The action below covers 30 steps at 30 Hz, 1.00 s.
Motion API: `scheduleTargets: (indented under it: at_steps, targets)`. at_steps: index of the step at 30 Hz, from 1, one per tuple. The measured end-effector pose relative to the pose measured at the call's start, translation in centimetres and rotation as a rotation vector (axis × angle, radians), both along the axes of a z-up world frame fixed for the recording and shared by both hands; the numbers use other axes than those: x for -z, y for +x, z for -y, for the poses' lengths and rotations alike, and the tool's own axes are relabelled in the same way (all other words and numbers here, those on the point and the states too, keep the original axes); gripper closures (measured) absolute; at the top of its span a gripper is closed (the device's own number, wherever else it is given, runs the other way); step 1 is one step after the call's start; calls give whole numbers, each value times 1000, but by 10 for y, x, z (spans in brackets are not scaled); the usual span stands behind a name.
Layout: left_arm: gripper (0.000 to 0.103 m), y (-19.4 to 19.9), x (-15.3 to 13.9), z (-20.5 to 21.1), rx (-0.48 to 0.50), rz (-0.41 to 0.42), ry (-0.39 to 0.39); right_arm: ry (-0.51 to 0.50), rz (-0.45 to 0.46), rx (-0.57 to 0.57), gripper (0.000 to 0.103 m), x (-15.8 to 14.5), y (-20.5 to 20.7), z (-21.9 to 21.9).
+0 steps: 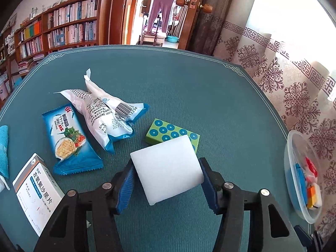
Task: Organize objects
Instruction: 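Move the left gripper to the second white sponge and grasp it, then lift the white sponge with the left gripper while the right gripper moves toward the green dotted brick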
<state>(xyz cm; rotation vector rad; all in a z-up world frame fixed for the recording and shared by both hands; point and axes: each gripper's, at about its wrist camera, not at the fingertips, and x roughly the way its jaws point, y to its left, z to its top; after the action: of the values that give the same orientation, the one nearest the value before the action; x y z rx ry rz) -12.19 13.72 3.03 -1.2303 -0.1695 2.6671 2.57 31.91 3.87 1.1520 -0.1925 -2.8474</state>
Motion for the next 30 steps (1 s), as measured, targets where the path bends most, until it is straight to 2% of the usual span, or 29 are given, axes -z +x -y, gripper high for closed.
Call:
scheduleTargets:
  at_steps: [8, 16, 23, 30]
  targets:
    - [43, 24, -7, 0, 50, -22, -32, 0, 15, -8, 32, 5, -3, 2]
    - [43, 38, -8, 22, 22, -26, -26, 0, 29, -41, 32, 7, -17, 11]
    - [43, 51, -9, 34, -8, -54, -45, -14, 38, -101, 32, -6, -58, 32]
    - [43, 57, -13, 57, -89, -79, -37, -104, 90, -127, 31, -10, -114, 50]
